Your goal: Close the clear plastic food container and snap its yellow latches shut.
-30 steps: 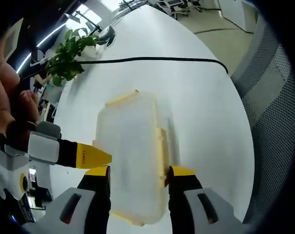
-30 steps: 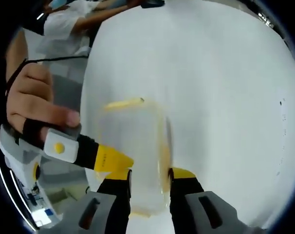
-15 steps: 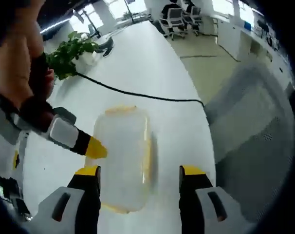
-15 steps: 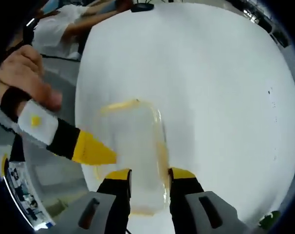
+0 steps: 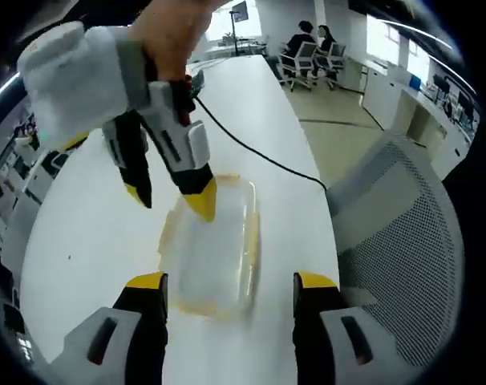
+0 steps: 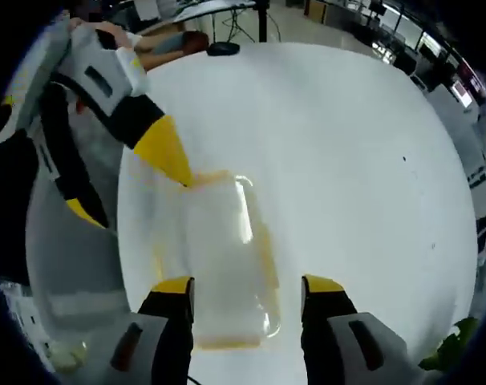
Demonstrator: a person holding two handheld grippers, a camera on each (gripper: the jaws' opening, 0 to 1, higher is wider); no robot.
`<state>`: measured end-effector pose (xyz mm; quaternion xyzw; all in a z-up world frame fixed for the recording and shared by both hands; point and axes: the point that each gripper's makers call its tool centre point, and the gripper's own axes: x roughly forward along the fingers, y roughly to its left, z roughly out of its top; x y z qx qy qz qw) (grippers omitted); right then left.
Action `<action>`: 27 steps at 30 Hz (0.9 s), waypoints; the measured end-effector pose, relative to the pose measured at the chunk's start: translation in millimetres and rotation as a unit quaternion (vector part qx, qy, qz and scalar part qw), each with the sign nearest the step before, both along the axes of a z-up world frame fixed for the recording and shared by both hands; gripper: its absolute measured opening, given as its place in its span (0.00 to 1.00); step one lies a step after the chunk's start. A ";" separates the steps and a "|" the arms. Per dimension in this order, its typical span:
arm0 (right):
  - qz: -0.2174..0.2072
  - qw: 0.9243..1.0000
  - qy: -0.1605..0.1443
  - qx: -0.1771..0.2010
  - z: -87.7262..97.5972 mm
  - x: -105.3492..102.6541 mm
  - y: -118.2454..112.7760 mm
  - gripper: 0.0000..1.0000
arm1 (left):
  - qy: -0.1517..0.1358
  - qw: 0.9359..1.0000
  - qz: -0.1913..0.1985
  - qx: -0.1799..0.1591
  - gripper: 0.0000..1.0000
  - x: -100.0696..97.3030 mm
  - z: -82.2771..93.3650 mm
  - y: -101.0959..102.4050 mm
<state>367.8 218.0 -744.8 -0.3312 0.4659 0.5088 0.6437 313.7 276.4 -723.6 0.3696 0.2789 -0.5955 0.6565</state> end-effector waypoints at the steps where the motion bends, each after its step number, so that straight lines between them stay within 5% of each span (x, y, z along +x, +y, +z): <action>1: 0.004 1.000 0.001 0.005 0.3 -2.4 -1.0 0.54 | 0.003 1.000 0.015 0.003 0.64 5.0 -1.5 1.9; 14: 0.096 0.995 -0.022 -0.013 -17.0 -34.1 -15.5 0.69 | -0.021 0.997 0.034 0.068 0.68 35.5 -15.2 3.5; 27: 0.073 0.997 -0.017 -0.028 -22.6 -54.2 -26.6 0.79 | 0.012 0.997 -0.016 0.072 0.72 8.8 -30.0 -20.0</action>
